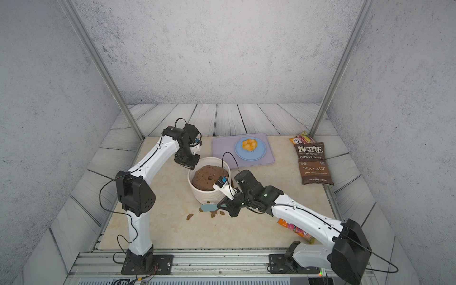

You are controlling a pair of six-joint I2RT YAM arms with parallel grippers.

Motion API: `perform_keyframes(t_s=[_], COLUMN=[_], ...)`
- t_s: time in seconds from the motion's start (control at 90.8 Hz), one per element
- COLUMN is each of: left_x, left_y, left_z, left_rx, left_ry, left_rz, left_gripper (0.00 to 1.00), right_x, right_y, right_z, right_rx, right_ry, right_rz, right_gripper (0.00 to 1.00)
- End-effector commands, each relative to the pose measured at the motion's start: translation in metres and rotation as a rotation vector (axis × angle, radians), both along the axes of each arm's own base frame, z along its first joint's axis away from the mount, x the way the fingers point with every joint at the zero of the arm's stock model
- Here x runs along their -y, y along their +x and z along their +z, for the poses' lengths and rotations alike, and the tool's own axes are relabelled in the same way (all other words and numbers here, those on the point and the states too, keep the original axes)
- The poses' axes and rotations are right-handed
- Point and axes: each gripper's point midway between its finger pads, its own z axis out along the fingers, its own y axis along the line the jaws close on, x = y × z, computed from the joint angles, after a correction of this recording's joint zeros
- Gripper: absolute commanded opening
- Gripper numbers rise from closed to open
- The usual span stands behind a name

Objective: Scrub the dried mud off the ceramic pot
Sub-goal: Brush off the soil from the pot.

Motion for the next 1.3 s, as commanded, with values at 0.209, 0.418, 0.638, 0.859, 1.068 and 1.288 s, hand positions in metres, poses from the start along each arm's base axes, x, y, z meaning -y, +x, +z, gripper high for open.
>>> perform_keyframes(t_s=[0.209,0.418,0.638,0.859,1.068,1.288], left_x=[-0.016,-0.013,-0.009,-0.007,-0.006,-0.005], left_y=[0.031,0.025,0.019,0.017,0.013,0.012], left_z=[-0.020,-0.020,-0.022,-0.023,-0.026,-0.026], left_rx=[0.060,0.031,0.001,-0.012,-0.035,-0.038], left_ry=[0.079,0.059,0.034,0.019,0.009,0.006], left_rz=[-0.078,-0.077,-0.072,-0.059,-0.053,-0.057], left_gripper=[0.00,0.00,0.02,0.03,0.03,0.03], right_x=[0.001,-0.006,-0.014,-0.029,-0.036,-0.032], right_y=[0.011,0.023,0.038,0.052,0.064,0.067], right_z=[0.013,0.014,0.007,0.010,0.001,-0.029], right_rx=[0.072,0.113,0.150,0.184,0.217,0.223], right_ry=[-0.014,0.003,-0.016,-0.005,-0.016,-0.082], right_rz=[-0.020,-0.043,-0.055,-0.046,-0.099,-0.149], right_gripper=[0.00,0.00,0.00,0.00,0.00,0.00])
